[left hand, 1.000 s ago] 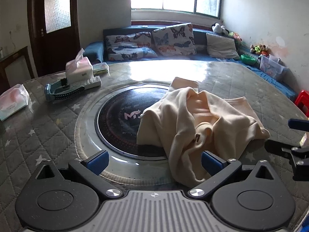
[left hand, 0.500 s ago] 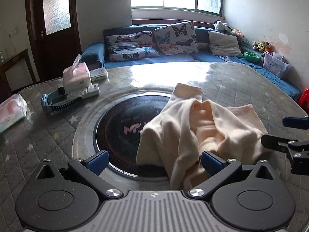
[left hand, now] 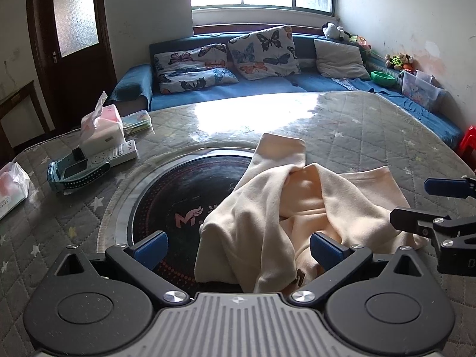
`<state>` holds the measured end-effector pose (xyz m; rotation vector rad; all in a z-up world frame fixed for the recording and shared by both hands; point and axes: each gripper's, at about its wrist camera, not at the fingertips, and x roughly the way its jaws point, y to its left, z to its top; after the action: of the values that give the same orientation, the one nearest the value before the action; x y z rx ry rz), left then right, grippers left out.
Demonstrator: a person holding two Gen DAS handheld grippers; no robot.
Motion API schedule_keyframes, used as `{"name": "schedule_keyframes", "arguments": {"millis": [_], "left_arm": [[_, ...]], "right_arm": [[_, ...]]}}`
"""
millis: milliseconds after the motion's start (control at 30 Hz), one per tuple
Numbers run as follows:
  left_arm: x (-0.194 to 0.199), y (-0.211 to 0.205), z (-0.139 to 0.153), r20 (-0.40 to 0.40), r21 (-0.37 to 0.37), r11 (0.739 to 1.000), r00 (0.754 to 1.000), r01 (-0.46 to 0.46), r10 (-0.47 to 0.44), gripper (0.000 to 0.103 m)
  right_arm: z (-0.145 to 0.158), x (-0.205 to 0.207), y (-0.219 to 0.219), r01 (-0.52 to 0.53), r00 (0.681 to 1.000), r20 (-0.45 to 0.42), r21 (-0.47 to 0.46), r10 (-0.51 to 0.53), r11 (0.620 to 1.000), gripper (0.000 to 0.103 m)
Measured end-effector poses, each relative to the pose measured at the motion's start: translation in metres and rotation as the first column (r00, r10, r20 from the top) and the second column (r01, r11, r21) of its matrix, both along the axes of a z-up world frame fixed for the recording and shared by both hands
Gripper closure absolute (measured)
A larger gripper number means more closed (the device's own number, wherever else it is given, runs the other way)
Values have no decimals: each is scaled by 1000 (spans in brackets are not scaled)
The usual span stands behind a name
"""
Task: Fold clothes
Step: 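Move both grippers toward the crumpled cream garment on the table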
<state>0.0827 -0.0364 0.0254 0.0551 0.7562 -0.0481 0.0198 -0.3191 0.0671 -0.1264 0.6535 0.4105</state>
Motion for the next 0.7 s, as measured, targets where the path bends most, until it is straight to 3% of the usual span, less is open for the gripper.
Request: {"name": "schedule_keyframes", "arguments": {"millis": [500,700], "left_arm": [[22,-3,-4,-14,20,999,1000,26,-26,1],[31,-4,-7,-24,28,999,999,45,-44,15]], "right_arm": [[-8,31,9,-17,999,-43,-11,17,1000,40],[-14,50,13,-15,998,-69,1,15,1000,49]]}}
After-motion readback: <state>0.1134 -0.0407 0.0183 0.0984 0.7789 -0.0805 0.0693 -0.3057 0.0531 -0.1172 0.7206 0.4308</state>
